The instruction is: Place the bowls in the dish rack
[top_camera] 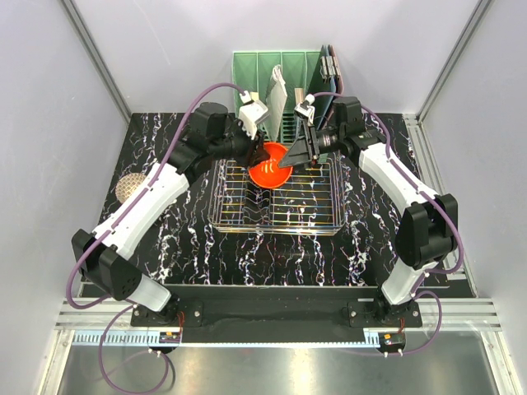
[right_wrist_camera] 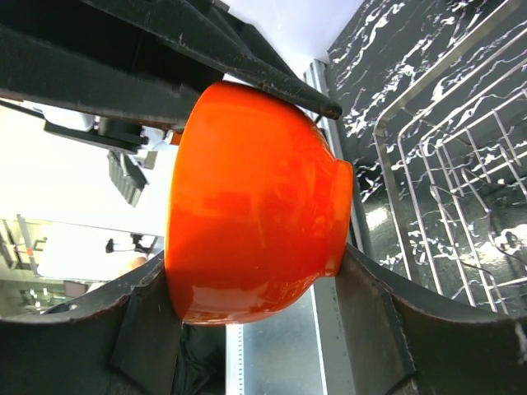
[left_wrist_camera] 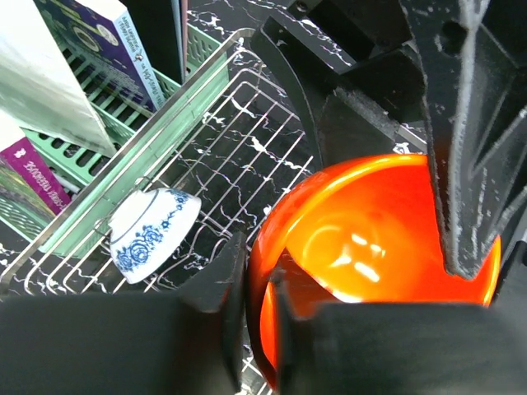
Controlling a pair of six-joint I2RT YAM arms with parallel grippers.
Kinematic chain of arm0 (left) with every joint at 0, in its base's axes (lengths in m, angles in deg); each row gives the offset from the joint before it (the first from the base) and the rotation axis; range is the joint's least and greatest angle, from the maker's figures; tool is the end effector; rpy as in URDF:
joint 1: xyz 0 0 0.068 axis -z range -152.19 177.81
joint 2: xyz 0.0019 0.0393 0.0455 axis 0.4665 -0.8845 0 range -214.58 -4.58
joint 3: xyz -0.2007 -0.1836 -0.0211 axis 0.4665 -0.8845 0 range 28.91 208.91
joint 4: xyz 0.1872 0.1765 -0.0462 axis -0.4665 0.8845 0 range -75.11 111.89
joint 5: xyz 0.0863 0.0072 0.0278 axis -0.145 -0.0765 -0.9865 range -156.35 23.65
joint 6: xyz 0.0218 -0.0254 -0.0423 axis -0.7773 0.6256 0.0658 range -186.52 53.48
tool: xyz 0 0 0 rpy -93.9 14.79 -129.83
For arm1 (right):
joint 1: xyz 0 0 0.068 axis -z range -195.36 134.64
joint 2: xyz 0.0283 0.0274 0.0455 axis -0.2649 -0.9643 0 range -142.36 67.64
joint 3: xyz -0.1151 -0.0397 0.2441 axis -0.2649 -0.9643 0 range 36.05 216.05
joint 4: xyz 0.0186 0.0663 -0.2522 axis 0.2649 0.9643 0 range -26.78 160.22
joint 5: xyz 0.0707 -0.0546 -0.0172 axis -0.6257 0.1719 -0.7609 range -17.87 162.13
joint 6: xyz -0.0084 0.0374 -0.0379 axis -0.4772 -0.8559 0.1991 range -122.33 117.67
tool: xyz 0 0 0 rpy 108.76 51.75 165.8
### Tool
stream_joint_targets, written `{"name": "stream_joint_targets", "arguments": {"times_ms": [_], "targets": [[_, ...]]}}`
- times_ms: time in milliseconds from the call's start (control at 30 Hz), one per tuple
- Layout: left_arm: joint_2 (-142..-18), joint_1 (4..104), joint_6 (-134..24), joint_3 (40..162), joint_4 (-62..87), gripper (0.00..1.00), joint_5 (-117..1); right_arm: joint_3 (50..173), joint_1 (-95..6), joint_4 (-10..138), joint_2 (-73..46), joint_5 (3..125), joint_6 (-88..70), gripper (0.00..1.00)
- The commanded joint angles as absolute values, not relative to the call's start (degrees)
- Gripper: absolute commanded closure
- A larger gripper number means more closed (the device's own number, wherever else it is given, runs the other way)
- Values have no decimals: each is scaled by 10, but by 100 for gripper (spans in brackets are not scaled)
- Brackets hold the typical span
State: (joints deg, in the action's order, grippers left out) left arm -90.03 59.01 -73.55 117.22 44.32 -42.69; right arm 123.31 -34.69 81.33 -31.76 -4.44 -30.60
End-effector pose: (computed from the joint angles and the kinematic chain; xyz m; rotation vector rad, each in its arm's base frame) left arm 0.2801 -0.1864 0.4012 0.9192 1.8441 -0.6830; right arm 0.3530 0.1606 0.3397 -0.7355 2.0287 1.8751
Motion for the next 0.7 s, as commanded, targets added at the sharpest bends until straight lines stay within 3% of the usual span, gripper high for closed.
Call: {"name": "stream_joint_targets", "arguments": {"times_ms": [0,33,67,167,433,667], "targets": [[-888,590,-741,1169,407,51,-429,1269,-343,797,-286,-87,-320,100],[-888,590,-740,1169,407,46,-429,1267,-343,797,-286,-79,-320,100],[-887,590,-738,1169,407,33,-430,1266,-343,797,-286,-77,-318,100],[-885,590,-738,1167,407,20,-435,1261,-343,800,-288,-64,-317,100],[-863,580,-734,1183,408,12,-500,1260,-336,837,-289,-5,-281,100],[-823,544,-728,1186,407,3,-591,1326,-336,1000,-303,124,-155,100]]}}
